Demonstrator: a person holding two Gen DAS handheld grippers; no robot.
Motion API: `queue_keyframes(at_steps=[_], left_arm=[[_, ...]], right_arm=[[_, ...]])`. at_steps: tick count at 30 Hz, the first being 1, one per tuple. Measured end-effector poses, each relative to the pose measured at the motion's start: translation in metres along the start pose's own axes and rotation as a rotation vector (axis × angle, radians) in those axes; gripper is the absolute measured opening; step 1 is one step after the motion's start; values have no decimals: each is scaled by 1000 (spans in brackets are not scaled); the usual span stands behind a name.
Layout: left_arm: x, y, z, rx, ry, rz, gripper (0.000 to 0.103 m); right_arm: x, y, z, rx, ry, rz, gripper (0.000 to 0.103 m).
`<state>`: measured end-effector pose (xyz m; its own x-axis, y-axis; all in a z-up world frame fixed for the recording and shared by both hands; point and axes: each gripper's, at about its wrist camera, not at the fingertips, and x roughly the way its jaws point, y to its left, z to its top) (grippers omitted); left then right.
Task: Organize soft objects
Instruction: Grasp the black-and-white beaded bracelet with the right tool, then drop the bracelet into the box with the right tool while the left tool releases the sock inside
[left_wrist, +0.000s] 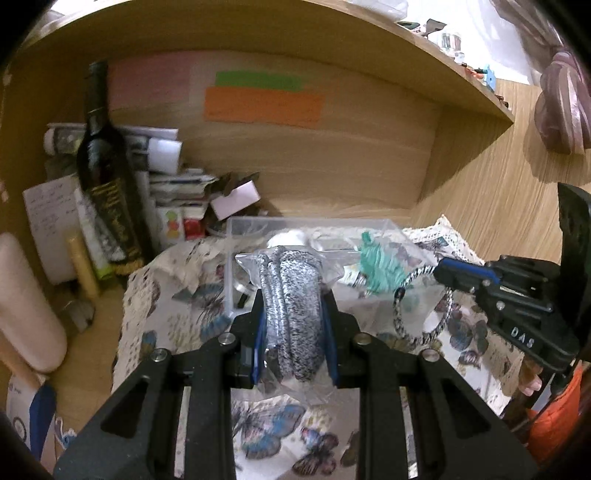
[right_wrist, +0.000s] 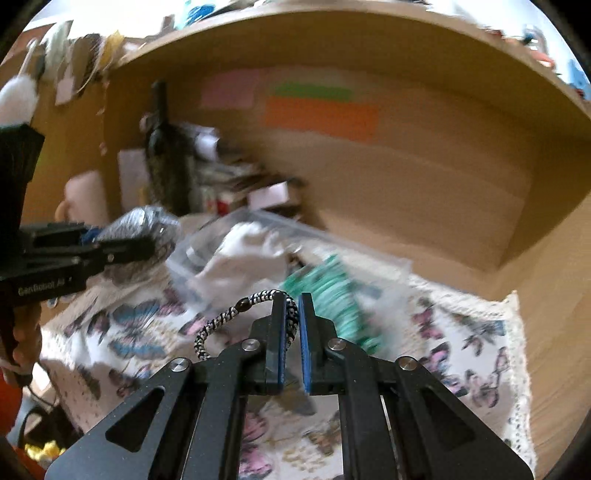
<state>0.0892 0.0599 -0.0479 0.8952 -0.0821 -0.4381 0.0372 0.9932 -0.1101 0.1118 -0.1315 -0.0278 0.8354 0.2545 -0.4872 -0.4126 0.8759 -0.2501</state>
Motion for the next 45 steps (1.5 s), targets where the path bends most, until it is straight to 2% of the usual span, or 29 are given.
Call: queue_keyframes(at_steps=[4, 9, 18, 22, 25, 27, 32, 35, 37, 40, 42, 44, 45], left_arm=[[13, -8, 14, 8, 1, -22, 26], [39, -15, 27, 31, 25, -19, 26], [93, -26, 26, 73, 111, -7, 28], [99, -32, 23, 106, 119, 10, 38], [102, -33, 21, 119, 131, 19, 48], [101, -32, 20, 116, 121, 20, 55], [88, -33, 21, 111, 90, 11, 64], [73, -36, 22, 121, 57, 19, 68], [62, -35, 23, 121, 29, 26, 70], [41, -35, 25, 130, -59, 18, 74], [25, -35, 25, 128, -101, 30, 82], [11, -34, 26, 116, -139, 45, 95], [3, -34, 26, 108, -161, 52, 97]], right_arm=[[5, -20, 8, 32, -23, -75, 6], [28, -40, 11, 54, 7, -145, 6], [80, -37, -9, 3, 162, -121, 6], [79, -35, -10, -9, 166, -122, 6], [70, -35, -8, -1, 154, -116, 16], [63, -34, -7, 0, 133, -121, 30], [38, -32, -2, -2, 76, -131, 36], [22, -31, 3, 6, 28, -135, 47], [9, -29, 6, 14, -12, -130, 51], [-11, -27, 10, 32, -59, -105, 63], [-25, -24, 12, 44, -100, -91, 77], [-38, -20, 13, 50, -136, -82, 81], [-44, -19, 13, 55, -151, -76, 83]])
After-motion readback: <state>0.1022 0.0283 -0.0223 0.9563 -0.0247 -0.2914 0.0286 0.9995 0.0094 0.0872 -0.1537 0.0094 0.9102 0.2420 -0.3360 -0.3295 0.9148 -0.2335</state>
